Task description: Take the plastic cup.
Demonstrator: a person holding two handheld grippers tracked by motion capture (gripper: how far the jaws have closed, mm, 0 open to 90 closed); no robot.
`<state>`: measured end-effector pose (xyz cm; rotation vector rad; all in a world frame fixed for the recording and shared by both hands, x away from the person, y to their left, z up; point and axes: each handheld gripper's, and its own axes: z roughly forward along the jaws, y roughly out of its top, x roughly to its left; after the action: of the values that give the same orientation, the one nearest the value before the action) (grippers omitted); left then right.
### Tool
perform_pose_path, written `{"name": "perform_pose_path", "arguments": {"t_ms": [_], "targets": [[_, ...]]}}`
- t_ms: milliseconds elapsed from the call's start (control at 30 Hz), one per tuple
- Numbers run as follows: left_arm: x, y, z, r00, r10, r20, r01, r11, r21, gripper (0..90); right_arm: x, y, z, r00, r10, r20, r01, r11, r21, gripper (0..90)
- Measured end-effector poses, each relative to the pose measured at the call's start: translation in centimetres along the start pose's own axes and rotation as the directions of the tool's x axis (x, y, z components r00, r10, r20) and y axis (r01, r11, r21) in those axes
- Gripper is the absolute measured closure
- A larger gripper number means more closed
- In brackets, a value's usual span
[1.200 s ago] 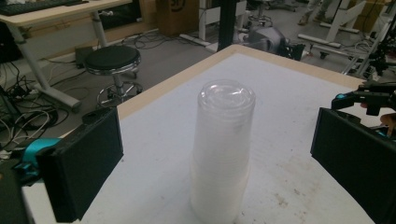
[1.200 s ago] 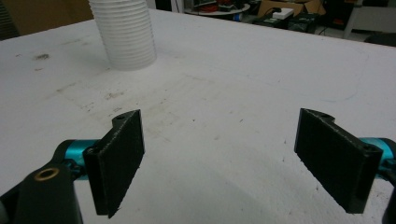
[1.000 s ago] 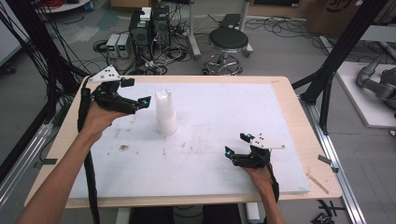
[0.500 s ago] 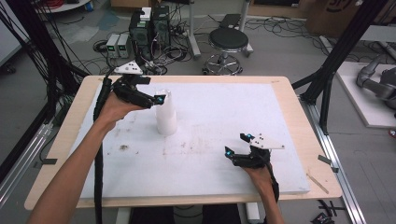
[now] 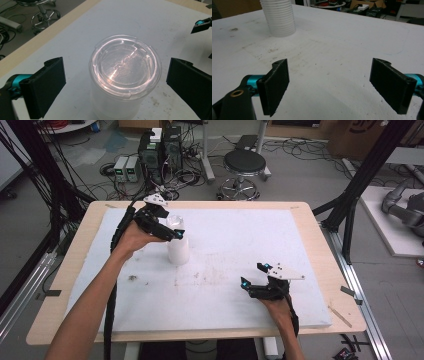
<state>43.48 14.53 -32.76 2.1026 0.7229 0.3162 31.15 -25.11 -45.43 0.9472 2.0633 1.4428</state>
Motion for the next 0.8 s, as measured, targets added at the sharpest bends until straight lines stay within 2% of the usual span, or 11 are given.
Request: {"name": "perform_pose_path", "arguments": {"t_ms": [100,200,467,800], "targets": [[0.0,0.0,0.3,1.0000,0.000,0.003,0.000,0.9999,0.016,2.8,0.0,0.0,0.0,1.0000,0.000,0.001,0.000,1.000,0.001,16.0],[0.1,-0.1,0.4,1.0000,0.004,0.008,-0.005,0.9996,0.026,15.3,0.0,0.0,0.0,1.0000,-0.001,0.003,0.001,1.000,-0.001,16.0],[0.2,-0.2,0.8,1.0000,-0.002,0.002,0.002,0.9988,0.049,15.5,0.0,0.0,0.1,1.0000,-0.004,0.002,0.004,1.000,0.002,16.0],[0.2,-0.2,1.4,0.9999,-0.009,0.010,0.008,0.9972,0.074,22.2,0.0,0.0,0.1,1.0000,0.003,0.003,-0.003,1.000,0.003,16.0]]}}
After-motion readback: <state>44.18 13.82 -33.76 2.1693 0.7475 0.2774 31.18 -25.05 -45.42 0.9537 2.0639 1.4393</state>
